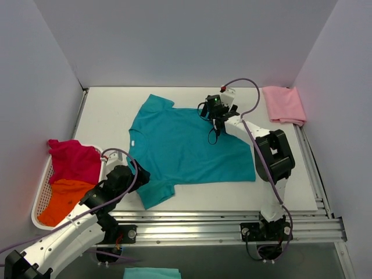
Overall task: Fold and stack the t-shirts
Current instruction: Flatten the tshirt out
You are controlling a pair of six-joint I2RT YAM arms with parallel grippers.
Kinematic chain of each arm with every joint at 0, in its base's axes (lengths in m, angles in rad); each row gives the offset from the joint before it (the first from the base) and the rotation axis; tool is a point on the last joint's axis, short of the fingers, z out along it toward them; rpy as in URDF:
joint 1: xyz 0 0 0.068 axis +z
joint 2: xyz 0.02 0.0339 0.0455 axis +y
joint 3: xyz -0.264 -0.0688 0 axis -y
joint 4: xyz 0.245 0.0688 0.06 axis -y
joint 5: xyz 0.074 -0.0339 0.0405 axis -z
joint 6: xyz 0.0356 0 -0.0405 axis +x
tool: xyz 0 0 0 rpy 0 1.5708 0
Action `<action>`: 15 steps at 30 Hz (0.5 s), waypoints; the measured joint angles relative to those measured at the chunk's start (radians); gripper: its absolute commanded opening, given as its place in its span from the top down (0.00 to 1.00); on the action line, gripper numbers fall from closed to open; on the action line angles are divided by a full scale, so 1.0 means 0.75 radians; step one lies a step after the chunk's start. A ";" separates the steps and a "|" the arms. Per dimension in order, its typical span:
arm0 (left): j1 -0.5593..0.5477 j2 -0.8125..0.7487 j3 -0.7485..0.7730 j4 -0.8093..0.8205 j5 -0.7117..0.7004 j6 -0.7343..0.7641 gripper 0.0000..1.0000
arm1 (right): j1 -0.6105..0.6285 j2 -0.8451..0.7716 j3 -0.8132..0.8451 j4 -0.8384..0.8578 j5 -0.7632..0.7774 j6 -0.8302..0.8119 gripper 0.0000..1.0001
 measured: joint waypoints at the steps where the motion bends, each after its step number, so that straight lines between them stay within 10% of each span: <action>1: 0.001 -0.004 -0.001 0.000 0.000 0.003 0.06 | 0.000 0.001 0.002 -0.017 0.016 0.003 0.17; 7: 0.008 0.037 -0.003 0.024 0.010 0.023 0.01 | -0.001 0.004 0.003 -0.092 0.106 0.016 0.21; 15: 0.009 0.102 -0.002 0.155 0.059 0.074 0.38 | -0.011 0.093 0.007 -0.107 0.139 0.033 0.29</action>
